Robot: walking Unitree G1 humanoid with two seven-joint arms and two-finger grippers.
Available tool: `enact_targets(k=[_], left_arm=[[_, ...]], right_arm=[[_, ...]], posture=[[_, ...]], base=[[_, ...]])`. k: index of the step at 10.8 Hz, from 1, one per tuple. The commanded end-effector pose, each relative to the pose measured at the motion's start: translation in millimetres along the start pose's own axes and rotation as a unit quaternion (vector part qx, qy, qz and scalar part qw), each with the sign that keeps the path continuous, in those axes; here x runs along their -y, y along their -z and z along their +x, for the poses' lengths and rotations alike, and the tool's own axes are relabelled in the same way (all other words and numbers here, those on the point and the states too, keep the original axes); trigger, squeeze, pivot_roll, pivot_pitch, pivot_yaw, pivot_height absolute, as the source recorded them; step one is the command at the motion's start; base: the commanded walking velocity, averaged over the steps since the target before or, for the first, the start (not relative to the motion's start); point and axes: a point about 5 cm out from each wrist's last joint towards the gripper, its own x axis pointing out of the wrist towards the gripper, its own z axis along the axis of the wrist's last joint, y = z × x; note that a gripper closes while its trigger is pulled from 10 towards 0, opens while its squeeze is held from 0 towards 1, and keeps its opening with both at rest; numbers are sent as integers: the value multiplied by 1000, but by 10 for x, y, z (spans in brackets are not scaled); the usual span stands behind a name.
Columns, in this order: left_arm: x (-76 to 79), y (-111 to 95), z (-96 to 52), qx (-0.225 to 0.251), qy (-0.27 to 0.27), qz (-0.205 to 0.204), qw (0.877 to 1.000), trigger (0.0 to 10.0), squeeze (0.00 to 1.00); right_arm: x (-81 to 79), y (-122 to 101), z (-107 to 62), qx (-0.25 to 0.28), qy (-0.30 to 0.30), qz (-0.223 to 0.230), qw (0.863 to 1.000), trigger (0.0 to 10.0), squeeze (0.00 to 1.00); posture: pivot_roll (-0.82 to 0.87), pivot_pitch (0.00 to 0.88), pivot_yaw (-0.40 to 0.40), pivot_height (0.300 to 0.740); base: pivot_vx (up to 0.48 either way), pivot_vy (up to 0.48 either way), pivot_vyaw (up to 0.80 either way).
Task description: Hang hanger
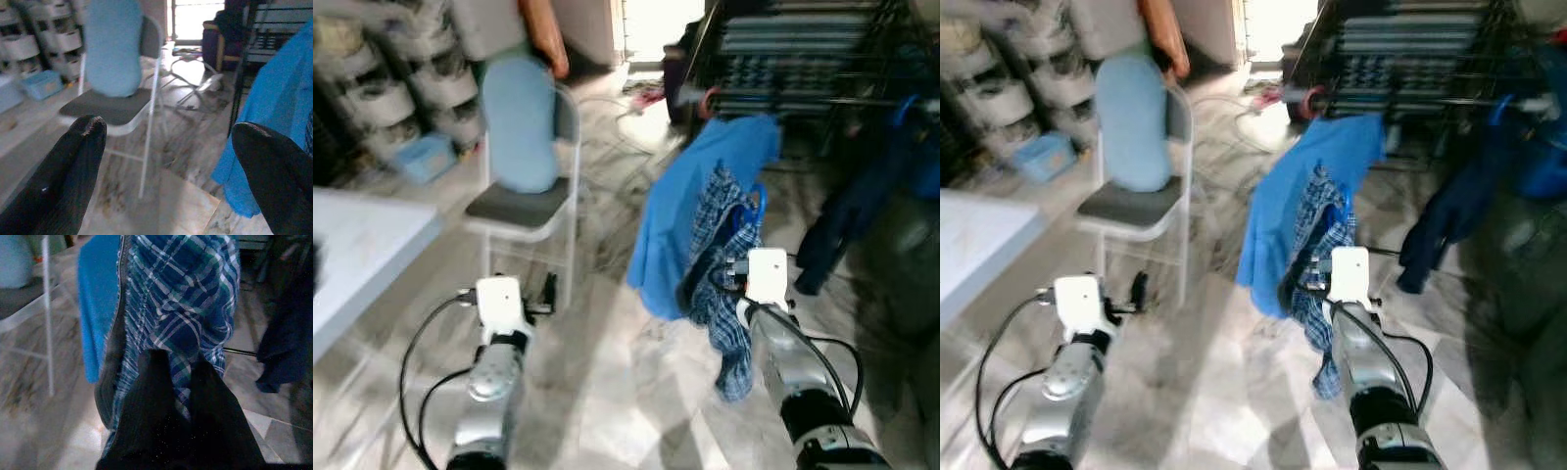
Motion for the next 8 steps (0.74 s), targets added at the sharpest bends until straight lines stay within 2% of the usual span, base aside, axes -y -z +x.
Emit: enact_targets(k=[1, 2, 8], left_arm=[[36, -44, 33, 8, 8, -5, 1000, 10000, 0], [57, -37, 31, 7, 12, -7, 1000, 10000, 0], [119, -18, 18, 4, 24, -15, 1000, 10000, 0]], right_arm=[[52, -101, 22, 16, 15, 3, 1000, 10000, 0], [58, -102, 20, 16, 16, 1, 1000, 10000, 0], [8, -111, 18, 19, 1, 3, 1000, 10000, 0]], posture=[[-144, 0, 100, 740], [-148, 0, 100, 740], [-147, 0, 101, 740]], base=[[412, 0, -800], [428, 0, -800], [450, 0, 0]])
